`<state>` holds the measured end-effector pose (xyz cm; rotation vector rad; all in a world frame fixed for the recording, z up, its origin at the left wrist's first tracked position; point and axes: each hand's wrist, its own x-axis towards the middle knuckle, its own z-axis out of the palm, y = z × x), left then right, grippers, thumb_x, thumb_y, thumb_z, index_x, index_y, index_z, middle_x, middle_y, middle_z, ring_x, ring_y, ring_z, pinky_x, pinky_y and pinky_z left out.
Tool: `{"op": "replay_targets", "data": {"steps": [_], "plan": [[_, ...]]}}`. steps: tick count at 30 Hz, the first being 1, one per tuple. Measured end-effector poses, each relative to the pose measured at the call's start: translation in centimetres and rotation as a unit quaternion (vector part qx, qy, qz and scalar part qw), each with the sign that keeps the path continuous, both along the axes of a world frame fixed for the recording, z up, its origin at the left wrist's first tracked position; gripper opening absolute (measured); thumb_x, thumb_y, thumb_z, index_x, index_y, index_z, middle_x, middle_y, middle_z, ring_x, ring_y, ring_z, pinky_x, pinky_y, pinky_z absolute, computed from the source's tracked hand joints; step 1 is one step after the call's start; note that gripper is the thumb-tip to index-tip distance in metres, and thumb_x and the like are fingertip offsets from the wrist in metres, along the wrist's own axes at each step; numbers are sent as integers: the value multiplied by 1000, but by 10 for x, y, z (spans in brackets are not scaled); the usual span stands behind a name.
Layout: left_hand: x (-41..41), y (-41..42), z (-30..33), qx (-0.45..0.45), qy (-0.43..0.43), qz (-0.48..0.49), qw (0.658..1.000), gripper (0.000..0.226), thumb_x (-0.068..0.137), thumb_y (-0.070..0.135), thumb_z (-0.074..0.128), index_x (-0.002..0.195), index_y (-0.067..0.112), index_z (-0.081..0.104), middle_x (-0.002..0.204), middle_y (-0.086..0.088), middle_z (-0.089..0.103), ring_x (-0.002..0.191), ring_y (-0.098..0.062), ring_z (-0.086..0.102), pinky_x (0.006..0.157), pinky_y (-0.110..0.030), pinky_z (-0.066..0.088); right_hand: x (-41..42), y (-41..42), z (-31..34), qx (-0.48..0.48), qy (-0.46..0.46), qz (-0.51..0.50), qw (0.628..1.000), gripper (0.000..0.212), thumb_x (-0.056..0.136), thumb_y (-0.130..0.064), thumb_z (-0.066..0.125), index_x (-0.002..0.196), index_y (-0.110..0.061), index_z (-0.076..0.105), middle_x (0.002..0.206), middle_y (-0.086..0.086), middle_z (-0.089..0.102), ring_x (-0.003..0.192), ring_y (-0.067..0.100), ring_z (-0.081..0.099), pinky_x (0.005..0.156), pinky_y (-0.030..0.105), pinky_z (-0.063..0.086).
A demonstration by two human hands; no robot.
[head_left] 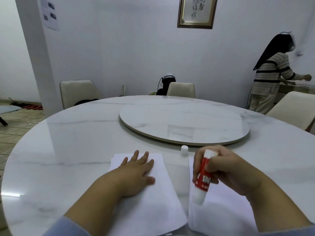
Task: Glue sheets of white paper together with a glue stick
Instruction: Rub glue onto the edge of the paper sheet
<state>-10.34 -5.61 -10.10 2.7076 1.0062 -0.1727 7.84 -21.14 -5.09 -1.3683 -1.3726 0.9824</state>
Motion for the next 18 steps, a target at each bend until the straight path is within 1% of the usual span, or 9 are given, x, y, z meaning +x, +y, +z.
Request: {"op": "replay_targets", "data": {"steps": [3,6,8,10,12,14,15,17,18], "plan": [[-5,4,1,50,-32,39,997,54,100,28,29,151,22,11,161,4,-4,148,-17,-8,120,-39,1,9,1,-1,76,82,-56,992,23,45,-18,57,60,-2,64,63,22,63,52,18,51,42,20,35],[3,-7,-1,108,-22,116,987,48,98,41,27,142,19,29,150,-6,30,136,-28,28,107,-39,28,8,7,-3,108,95,-112,983,16,58,-9,50,64,-1,63,64,20,65,53,20,43,43,20,35],[5,-10,-1,87,5,61,994,49,99,37,28,147,25,23,156,-4,20,141,-30,21,111,-41,23,5,10,-5,125,98,-147,976,18,63,-8,48,69,0,62,64,14,67,51,18,44,42,20,37],[1,-8,2,-9,-39,-13,999,49,101,22,31,147,35,24,160,9,8,148,-17,5,118,-35,5,3,12,-6,140,100,-183,968,19,64,-10,49,73,0,62,64,11,68,50,17,45,44,21,38],[-1,-9,4,-52,-111,-24,992,49,100,14,31,142,40,32,158,17,13,146,-7,7,117,-27,1,2,13,-7,153,95,-234,955,17,66,-13,51,73,-4,64,62,9,65,50,16,46,48,25,39],[4,-14,3,-5,-165,18,986,45,100,25,31,143,37,31,157,13,18,145,-8,14,116,-26,7,0,16,-10,166,78,-296,938,9,74,-12,58,74,-8,66,59,8,60,51,17,46,51,28,38],[8,-19,3,29,-158,31,986,46,100,31,30,145,34,27,158,9,17,145,-10,14,116,-28,9,-2,18,-12,167,57,-318,932,7,79,-10,59,76,-10,66,56,3,60,51,17,47,51,27,38],[15,-24,1,57,-88,10,994,50,99,37,31,148,34,20,160,6,10,147,-17,7,117,-36,8,-8,23,-16,159,6,-326,932,10,83,-5,58,83,-12,64,51,-8,63,51,12,53,50,23,43],[15,-24,2,36,-60,-11,998,50,99,35,33,147,36,21,160,6,8,148,-18,4,118,-38,5,-12,26,-19,153,-14,-316,936,11,83,-4,58,86,-12,64,53,-9,66,53,11,56,50,21,45]]}}
